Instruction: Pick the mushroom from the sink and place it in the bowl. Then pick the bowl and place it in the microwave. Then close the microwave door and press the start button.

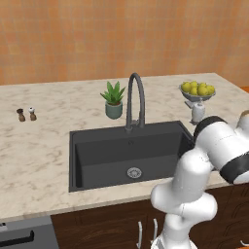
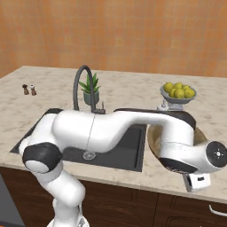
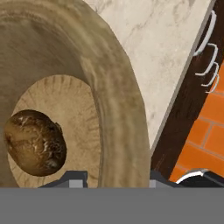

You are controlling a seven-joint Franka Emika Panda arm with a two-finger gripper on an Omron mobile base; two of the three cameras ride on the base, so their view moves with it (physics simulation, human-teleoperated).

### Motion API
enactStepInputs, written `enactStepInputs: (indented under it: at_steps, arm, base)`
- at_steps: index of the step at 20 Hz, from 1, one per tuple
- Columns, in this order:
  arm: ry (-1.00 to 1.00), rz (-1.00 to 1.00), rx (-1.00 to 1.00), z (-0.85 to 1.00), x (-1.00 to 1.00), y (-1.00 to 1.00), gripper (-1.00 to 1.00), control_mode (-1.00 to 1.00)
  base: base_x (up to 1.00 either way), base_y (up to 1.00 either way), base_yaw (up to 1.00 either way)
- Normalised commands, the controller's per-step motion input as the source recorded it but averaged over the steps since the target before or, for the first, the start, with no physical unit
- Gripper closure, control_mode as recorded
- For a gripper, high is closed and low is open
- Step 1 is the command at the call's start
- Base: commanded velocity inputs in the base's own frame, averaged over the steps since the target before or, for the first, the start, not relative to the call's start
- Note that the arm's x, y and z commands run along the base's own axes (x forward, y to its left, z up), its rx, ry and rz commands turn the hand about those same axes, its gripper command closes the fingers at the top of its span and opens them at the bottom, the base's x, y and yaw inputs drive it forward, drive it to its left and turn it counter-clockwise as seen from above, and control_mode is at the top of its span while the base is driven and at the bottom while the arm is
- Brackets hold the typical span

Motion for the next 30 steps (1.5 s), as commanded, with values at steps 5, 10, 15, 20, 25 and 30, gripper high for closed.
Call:
enactStepInputs:
  at_steps: [5, 10, 15, 20, 25, 30]
  arm:
    - [-0.01, -0.02, -0.16, 0.33, 0.0, 1.0, 1.0, -1.0]
    - [0.01, -0.02, -0.2, 0.16, 0.0, 1.0, 1.0, -1.0]
    - [0.09, -0.02, -0.12, 0.4, 0.0, 0.89, 1.0, -1.0]
    - [0.08, -0.01, -0.1, -0.09, 0.05, 0.53, 1.0, -1.0]
    - [0.0, -0.01, -0.05, -0.02, 0.0, 0.18, 1.0, 1.0]
    - [0.0, 0.0, 0.0, 0.0, 0.0, 0.0, 1.0, 1.0]
  base:
    - [0.0, 0.0, 0.0]
    - [0.0, 0.0, 0.0]
    - [0.0, 0.0, 0.0]
    - [0.0, 0.0, 0.0]
    - [0.0, 0.02, -0.04]
    - [-0.13, 0.0, -0.52]
